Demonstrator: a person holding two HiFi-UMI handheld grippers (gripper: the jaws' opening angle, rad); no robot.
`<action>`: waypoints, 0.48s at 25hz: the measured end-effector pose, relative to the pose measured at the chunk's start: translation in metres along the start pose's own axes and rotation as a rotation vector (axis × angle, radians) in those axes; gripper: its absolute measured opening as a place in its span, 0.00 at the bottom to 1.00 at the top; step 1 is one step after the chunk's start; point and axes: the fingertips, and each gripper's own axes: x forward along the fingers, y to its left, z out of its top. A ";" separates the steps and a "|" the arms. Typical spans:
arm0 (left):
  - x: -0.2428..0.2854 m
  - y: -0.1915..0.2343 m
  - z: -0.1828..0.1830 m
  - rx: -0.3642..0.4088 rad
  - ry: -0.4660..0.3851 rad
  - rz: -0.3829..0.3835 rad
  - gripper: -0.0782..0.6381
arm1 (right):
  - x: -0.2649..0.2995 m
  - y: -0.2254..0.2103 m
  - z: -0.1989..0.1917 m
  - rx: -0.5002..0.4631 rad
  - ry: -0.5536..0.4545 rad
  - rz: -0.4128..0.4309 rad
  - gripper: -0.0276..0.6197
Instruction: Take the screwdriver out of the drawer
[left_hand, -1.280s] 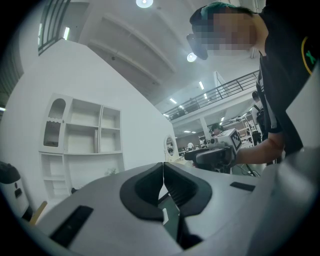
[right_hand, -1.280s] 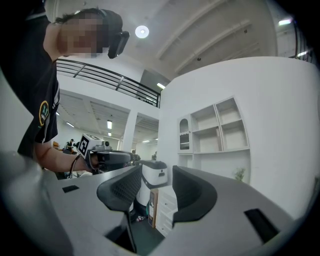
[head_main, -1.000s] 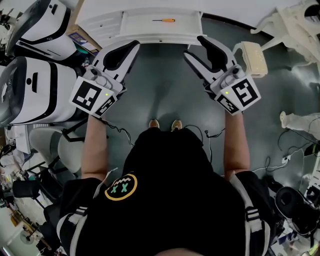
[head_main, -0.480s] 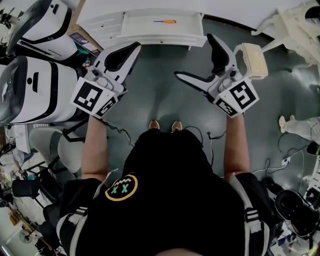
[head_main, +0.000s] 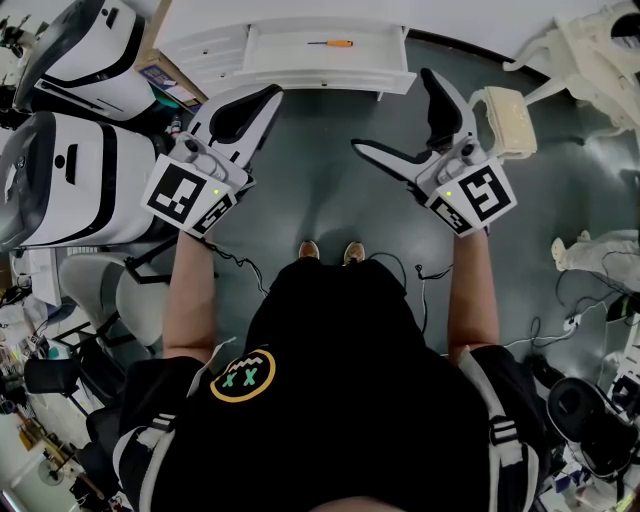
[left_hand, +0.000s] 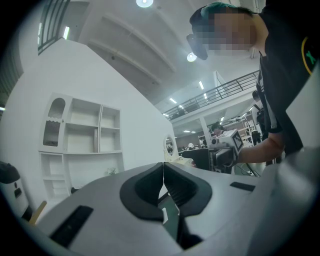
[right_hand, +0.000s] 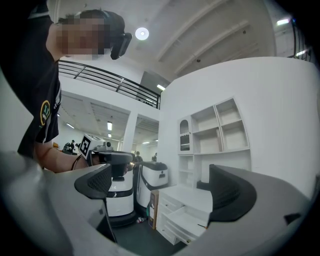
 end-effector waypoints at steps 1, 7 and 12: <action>0.000 0.000 0.000 0.000 0.000 0.000 0.14 | 0.000 0.000 0.000 -0.001 0.001 0.001 0.94; 0.003 0.000 0.001 -0.001 0.005 -0.001 0.14 | 0.000 -0.002 0.000 0.004 0.005 0.007 0.94; 0.008 -0.006 0.003 0.005 0.010 0.000 0.14 | -0.007 -0.006 0.000 0.003 0.001 0.008 0.94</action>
